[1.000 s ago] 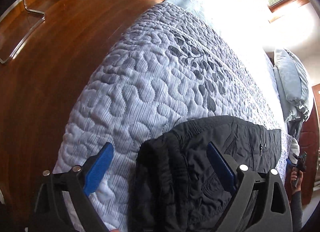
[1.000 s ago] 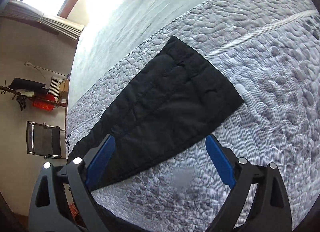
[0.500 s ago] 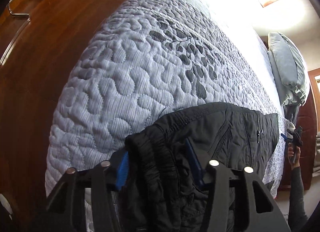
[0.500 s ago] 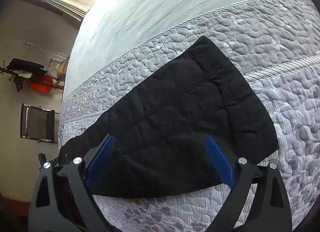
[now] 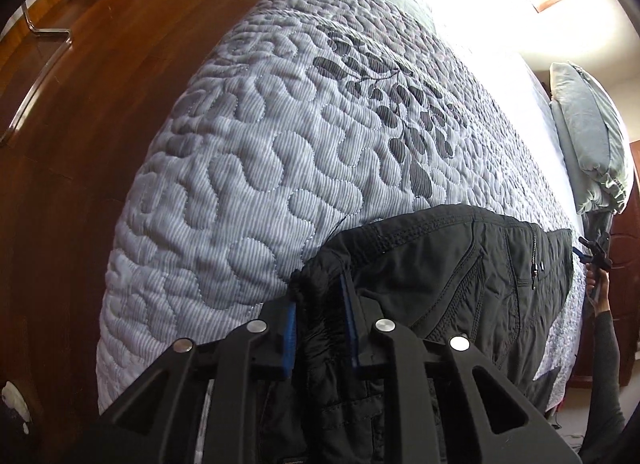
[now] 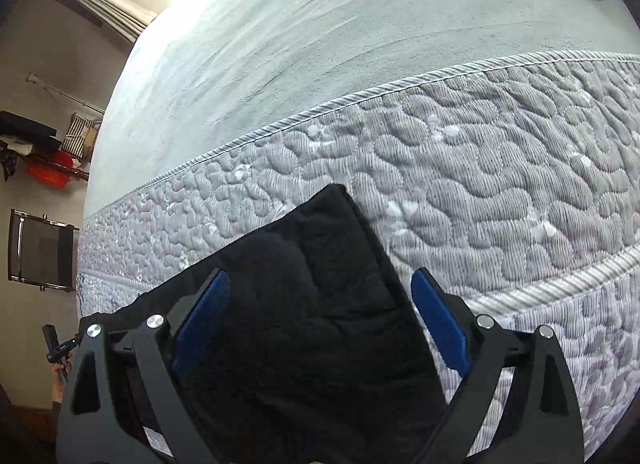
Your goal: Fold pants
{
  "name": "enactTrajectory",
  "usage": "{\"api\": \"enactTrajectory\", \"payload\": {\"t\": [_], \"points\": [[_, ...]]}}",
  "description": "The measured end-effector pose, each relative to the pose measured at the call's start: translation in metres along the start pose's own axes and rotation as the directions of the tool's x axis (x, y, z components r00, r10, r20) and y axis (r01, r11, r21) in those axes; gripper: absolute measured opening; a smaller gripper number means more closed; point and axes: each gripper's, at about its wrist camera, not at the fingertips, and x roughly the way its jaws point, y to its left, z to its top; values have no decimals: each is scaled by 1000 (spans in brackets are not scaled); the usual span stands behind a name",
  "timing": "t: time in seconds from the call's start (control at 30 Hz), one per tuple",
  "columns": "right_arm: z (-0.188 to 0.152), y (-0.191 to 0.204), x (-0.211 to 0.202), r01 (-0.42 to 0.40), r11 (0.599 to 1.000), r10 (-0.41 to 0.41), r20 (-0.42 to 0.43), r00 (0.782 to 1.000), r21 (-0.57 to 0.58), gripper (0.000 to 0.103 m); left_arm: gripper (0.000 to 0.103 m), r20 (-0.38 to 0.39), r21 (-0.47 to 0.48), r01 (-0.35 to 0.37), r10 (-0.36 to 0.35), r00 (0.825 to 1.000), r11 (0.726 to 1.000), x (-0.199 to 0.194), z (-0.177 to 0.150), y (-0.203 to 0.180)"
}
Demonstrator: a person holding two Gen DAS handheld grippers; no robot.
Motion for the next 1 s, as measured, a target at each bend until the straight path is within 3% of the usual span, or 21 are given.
{"api": "enactTrajectory", "payload": {"t": [0.17,0.3,0.33,0.4,0.5,0.6,0.77,0.83,0.87,0.9,1.0], "points": [[12,5,19,-62,996,59,-43,997,-69,92,19,5,-18,-18,18,1000,1000,2,-1,-3],[11,17,32,-33,988,18,-103,995,-152,89,19,11,-28,-29,29,1000,999,3,-2,-5],[11,17,31,-43,987,26,-108,994,-155,80,19,12,-27,-34,34,999,999,3,-3,-6],[12,12,27,-49,990,35,-109,993,-135,25,19,14,-31,-38,39,999,999,2,-3,-7],[9,10,19,-87,986,73,-97,993,-139,13,18,14,-29,-54,55,998,998,1,-2,-10],[7,8,13,-101,984,90,-80,993,-146,10,18,19,-28,-61,62,998,998,1,-2,-10],[8,-10,11,-101,987,88,-99,991,-129,12,18,31,-32,-62,63,998,998,2,-4,-7],[12,-14,14,-58,992,49,-89,995,-110,33,18,32,-35,-62,63,997,997,3,-4,-6],[14,-15,15,-67,992,58,-80,995,-105,57,18,32,-37,-63,64,997,997,4,-4,-6],[15,-12,17,-93,990,84,-79,993,-106,70,18,32,-36,-64,65,997,997,4,-4,-6],[15,-3,26,-102,986,92,-81,993,-133,82,19,34,-44,-66,68,997,997,4,-4,-6]]}}
